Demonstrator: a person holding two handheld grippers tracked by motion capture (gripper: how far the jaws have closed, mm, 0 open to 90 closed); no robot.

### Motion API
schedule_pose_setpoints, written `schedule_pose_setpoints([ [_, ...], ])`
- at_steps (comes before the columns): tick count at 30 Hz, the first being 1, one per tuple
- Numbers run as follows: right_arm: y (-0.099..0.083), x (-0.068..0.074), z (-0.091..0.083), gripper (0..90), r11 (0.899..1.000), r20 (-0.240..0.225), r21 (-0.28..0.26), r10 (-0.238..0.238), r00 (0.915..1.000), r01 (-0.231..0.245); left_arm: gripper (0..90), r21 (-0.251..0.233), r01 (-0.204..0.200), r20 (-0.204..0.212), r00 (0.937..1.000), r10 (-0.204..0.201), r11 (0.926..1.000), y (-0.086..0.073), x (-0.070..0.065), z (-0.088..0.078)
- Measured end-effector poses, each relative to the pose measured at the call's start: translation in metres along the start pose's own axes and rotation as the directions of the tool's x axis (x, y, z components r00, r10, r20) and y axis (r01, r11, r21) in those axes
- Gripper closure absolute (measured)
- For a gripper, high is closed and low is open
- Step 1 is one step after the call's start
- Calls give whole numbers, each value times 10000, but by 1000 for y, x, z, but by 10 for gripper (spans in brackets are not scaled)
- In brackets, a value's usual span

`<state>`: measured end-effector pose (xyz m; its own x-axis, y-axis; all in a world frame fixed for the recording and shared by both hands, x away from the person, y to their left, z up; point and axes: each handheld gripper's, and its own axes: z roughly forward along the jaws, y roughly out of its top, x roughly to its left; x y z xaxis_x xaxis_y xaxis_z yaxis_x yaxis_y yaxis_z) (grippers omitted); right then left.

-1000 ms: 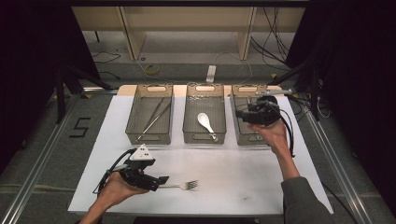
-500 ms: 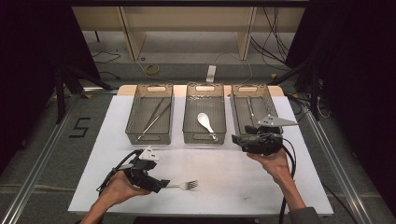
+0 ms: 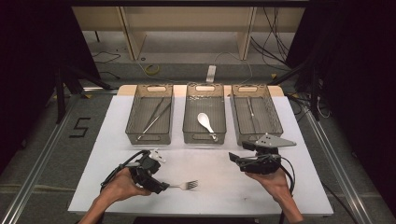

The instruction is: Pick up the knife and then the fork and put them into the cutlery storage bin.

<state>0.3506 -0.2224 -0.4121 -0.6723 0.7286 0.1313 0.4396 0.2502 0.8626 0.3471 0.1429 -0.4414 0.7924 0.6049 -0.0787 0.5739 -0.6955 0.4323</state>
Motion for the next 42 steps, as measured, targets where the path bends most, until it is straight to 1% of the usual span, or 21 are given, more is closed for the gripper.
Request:
schedule_pose_setpoints([
  [3, -3, 3, 0, 304, 10000, -70, 49, -61, 10000, 62, 311, 359, -195, 128, 9997, 190, 9992, 2, 1, 2],
  [4, -4, 4, -1, 304, 10000, -74, 73, -28, 10000, 28, 319, 441, -295, 171, 9994, 287, 9986, 3, 2, 3],
  [7, -7, 6, -2, 304, 10000, -115, 73, -7, 9999, 7, 360, 608, -421, 225, 9989, 408, 9973, 5, 2, 5],
  [10, -11, 9, -2, 305, 9998, -145, 173, -39, 9999, 41, 403, 797, -570, 95, 9984, 564, 9952, 7, 3, 7],
  [11, -12, 10, -3, 304, 9998, -155, 209, -14, 9999, 17, 414, 937, -678, 161, 9977, 666, 9933, 8, 3, 7],
  [13, -14, 12, -4, 304, 9997, -173, 229, -53, 9998, 56, 437, 1053, -772, 243, 9969, 750, 9914, 8, 3, 8],
  [18, -17, 17, -7, 293, 9996, -244, 204, -195, 9995, 200, 496, 1346, -854, 411, 9959, 805, 9872, 8, 3, 12],
  [21, -19, 19, -8, 291, 9997, -282, 164, -198, 9994, 202, 533, 1563, -936, 369, 9954, 888, 9833, 8, 3, 14],
  [28, -21, 24, -10, 287, 9995, -398, 211, -216, 9990, 224, 602, 1842, -1046, 462, 9941, 977, 9773, 8, 4, 17],
  [30, -21, 24, -10, 287, 9994, -416, 230, -240, 9988, 250, 620, 1927, -1117, 577, 9931, 1024, 9749, 9, 3, 19],
  [31, -22, 25, -9, 287, 9993, -420, 260, -268, 9988, 279, 625, 2013, -1212, 588, 9920, 1115, 9720, 9, 3, 20],
  [33, -22, 25, -9, 287, 9992, -445, 274, -271, 9986, 283, 638, 2122, -1266, 609, 9914, 1162, 9690, 9, 2, 22],
  [34, -22, 25, -9, 287, 9991, -463, 290, -287, 9985, 300, 642, 2078, -1216, 560, 9921, 1123, 9706, 9, 1, 23],
  [37, -22, 25, -9, 287, 9991, -477, 336, -256, 9985, 272, 658, 2043, -1279, 563, 9913, 1188, 9705, 9, 1, 23],
  [38, -23, 25, -9, 287, 9990, -477, 353, -252, 9985, 269, 660, 2083, -1354, 579, 9903, 1260, 9686, 10, 1, 23],
  [40, -22, 26, -8, 287, 9989, -494, 350, -290, 9984, 308, 665, 2081, -1375, 575, 9901, 1282, 9684, 10, 1, 23],
  [42, -23, 26, -8, 287, 9988, -495, 359, -311, 9983, 329, 666, 2121, -1407, 467, 9899, 1338, 9671, 9, 1, 24],
])
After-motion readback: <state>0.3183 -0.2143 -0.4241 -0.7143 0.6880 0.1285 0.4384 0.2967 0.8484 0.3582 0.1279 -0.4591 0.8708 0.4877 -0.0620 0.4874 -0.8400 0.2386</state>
